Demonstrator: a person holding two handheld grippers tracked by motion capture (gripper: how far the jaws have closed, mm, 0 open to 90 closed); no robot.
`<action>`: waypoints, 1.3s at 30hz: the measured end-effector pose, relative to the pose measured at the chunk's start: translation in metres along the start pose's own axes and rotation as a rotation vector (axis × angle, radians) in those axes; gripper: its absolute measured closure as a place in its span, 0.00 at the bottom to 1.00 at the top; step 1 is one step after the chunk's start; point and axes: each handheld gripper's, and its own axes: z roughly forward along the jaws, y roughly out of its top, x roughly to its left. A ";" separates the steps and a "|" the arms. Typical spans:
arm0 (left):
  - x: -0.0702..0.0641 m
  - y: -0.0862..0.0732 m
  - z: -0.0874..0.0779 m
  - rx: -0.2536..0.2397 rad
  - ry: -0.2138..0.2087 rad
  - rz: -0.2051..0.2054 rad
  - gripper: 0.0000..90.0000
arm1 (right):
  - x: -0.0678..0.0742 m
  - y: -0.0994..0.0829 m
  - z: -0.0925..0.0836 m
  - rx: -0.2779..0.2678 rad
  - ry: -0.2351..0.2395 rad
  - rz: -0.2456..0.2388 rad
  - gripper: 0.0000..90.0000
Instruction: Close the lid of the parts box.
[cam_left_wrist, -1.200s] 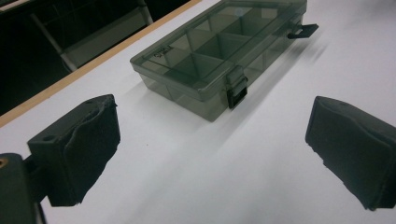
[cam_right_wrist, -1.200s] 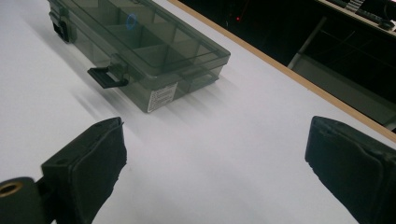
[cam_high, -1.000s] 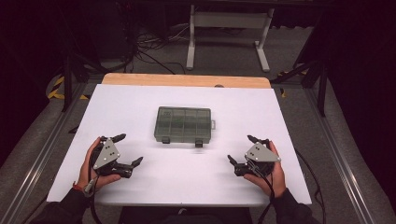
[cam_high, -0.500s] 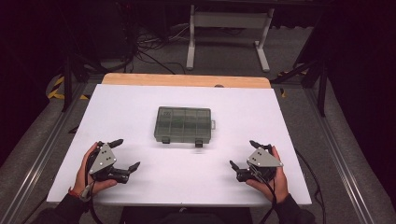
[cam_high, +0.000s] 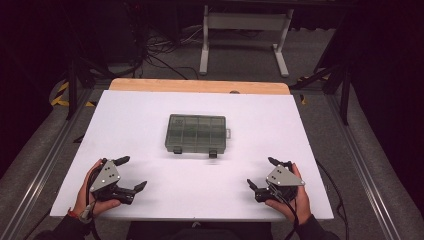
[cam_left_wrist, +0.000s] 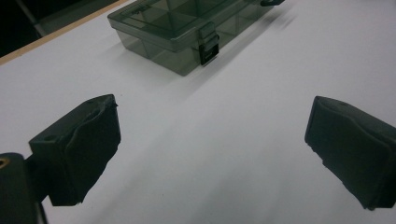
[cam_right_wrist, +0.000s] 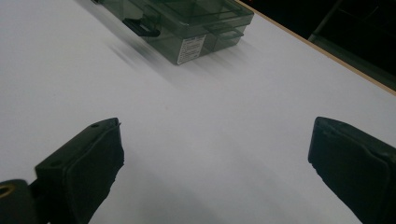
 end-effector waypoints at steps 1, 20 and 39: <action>0.000 0.000 0.000 -0.006 0.002 -0.007 0.05 | 0.000 0.000 -0.001 -0.003 0.001 -0.002 0.04; 0.006 0.003 0.004 -0.019 0.010 -0.005 0.05 | 0.005 0.003 -0.005 -0.023 0.014 -0.010 0.04; 0.009 0.004 0.005 -0.020 0.019 -0.010 0.05 | -0.004 0.000 -0.007 -0.052 0.013 0.059 0.05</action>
